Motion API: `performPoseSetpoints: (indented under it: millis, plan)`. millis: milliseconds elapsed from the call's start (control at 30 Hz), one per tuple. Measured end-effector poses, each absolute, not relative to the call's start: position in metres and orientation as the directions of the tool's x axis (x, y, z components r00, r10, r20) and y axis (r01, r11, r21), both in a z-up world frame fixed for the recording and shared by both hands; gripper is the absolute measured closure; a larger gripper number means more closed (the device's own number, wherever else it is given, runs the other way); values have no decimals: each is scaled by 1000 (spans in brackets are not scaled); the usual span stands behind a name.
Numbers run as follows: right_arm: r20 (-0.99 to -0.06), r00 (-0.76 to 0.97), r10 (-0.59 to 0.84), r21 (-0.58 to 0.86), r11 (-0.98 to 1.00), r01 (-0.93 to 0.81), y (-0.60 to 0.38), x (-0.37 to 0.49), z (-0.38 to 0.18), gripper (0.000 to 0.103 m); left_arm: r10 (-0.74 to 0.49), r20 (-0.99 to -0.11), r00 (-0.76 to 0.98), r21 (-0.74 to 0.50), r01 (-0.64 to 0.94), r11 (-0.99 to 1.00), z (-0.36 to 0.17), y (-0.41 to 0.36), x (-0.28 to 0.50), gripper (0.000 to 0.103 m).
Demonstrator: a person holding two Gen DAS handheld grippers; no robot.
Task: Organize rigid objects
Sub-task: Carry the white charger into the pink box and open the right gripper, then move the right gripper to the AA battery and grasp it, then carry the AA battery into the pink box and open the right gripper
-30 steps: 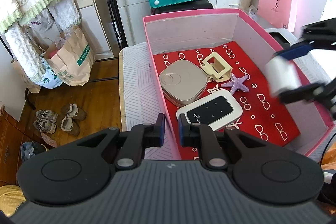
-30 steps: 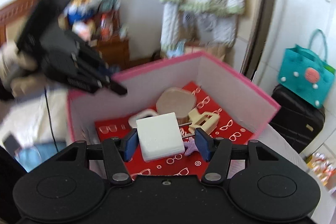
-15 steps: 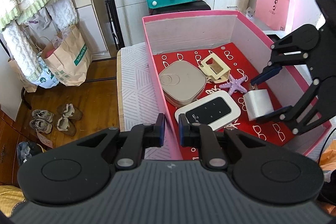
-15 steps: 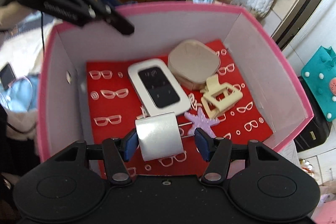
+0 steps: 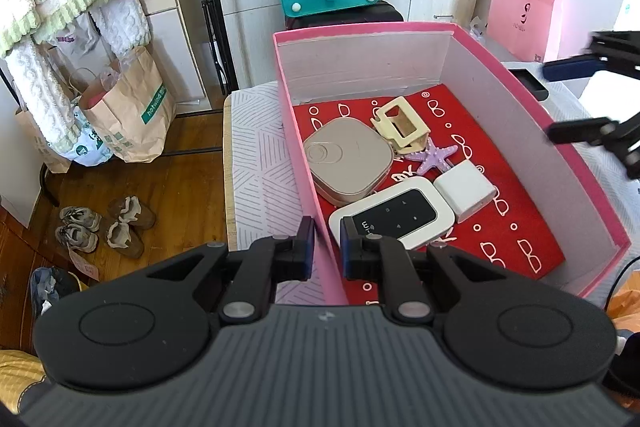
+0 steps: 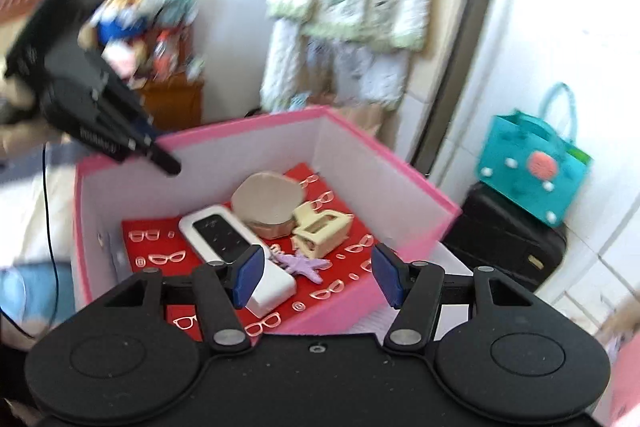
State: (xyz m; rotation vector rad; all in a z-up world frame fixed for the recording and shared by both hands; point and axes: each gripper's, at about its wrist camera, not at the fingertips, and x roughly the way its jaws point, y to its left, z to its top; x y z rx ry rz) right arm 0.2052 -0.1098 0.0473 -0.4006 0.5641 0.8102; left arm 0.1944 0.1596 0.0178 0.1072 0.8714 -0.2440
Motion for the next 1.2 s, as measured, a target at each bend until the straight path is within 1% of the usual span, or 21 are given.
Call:
performPoseSetpoints:
  millis: [167,200,367,467,533,600,700,767,800,833,867,967,1000,1033,1133,1200]
  plan:
    - [-558,622,550,-65,718,-693,-148,188,42,38,-161,-767,621,-3,248,969,18,158,193,91]
    - [-559,619,552,-49,723,-689,-153,186,38,38,-159,-767,622,-1,246,969,18,158,193,91]
    - [-636,565,526,-1,731,-682,-163,175,13,38,-152,-767,624,1,238,971,17,157,193,91]
    - [-652,529,543,80,743,-664,-173,173,-2,38,-149,-767,624,2,236,972,17,156,193,91]
    - [-662,517,543,104,749,-654,-174,171,-13,39,-147,-768,624,5,235,972,17,156,192,91]
    - [-665,515,541,113,754,-647,-171,168,-23,44,-144,-768,624,8,235,972,17,156,192,91]
    - [-683,494,538,126,753,-646,-165,166,-41,57,-143,-771,621,9,235,972,17,157,192,91]
    - [-695,483,532,118,748,-654,-162,166,-51,73,-142,-771,621,11,235,972,17,156,192,91]
    - [-703,482,523,109,748,-654,-160,167,-55,76,-141,-771,621,11,235,972,17,156,192,91]
    - [-708,482,516,101,749,-654,-158,168,-59,81,-141,-771,621,11,235,972,17,156,192,91]
    - [-709,485,511,92,750,-655,-156,168,-62,83,-141,-771,621,11,235,972,17,156,192,91]
    - [-700,502,507,60,743,-667,-152,167,-64,85,-141,-771,621,11,235,972,17,156,192,91]
    - [-700,506,504,54,744,-666,-151,168,-64,87,-141,-771,621,11,234,972,17,156,192,91]
    - [-700,506,504,51,742,-669,-149,169,-64,92,-142,-771,621,11,235,972,17,156,191,91]
    - [-709,509,488,21,736,-676,-144,165,-61,92,-141,-771,620,11,235,972,17,156,192,91]
    - [-695,523,493,20,741,-672,-144,161,-55,92,-145,-771,620,6,234,972,17,156,192,91]
